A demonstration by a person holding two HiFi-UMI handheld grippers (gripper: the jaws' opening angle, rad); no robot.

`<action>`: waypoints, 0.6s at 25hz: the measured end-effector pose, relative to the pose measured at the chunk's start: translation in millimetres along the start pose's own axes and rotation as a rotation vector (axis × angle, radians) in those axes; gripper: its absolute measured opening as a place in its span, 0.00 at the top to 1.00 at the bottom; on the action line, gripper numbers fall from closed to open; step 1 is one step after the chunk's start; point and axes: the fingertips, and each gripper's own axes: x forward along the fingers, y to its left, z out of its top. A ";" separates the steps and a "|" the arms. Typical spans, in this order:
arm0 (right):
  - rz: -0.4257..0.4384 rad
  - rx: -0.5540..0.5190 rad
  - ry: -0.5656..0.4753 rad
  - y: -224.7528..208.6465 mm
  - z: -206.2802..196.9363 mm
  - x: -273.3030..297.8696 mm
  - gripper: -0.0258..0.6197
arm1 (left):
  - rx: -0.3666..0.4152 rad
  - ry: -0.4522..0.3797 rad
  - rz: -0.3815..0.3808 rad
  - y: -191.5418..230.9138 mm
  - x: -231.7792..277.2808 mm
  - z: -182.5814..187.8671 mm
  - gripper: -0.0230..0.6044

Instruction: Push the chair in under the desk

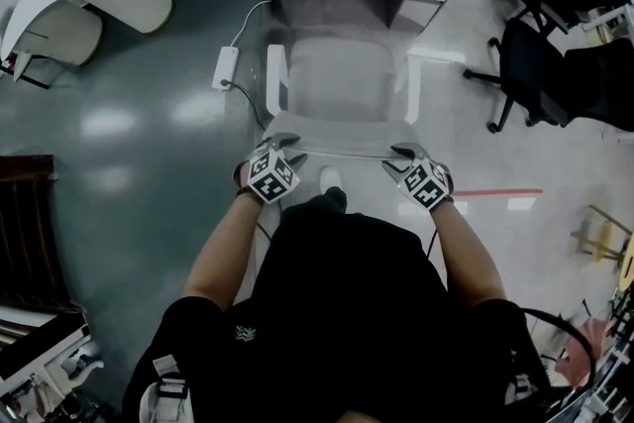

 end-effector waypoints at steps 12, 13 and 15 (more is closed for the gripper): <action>-0.033 0.022 0.007 -73.4 25.9 20.1 0.70 | 0.029 -0.017 -0.044 69.3 27.9 25.2 0.69; -0.036 0.028 0.003 -78.8 28.3 21.5 0.70 | 0.031 -0.020 -0.045 74.8 29.6 27.0 0.69; -0.046 0.036 -0.004 -92.0 33.2 25.6 0.70 | 0.031 -0.028 -0.040 87.6 33.6 31.0 0.69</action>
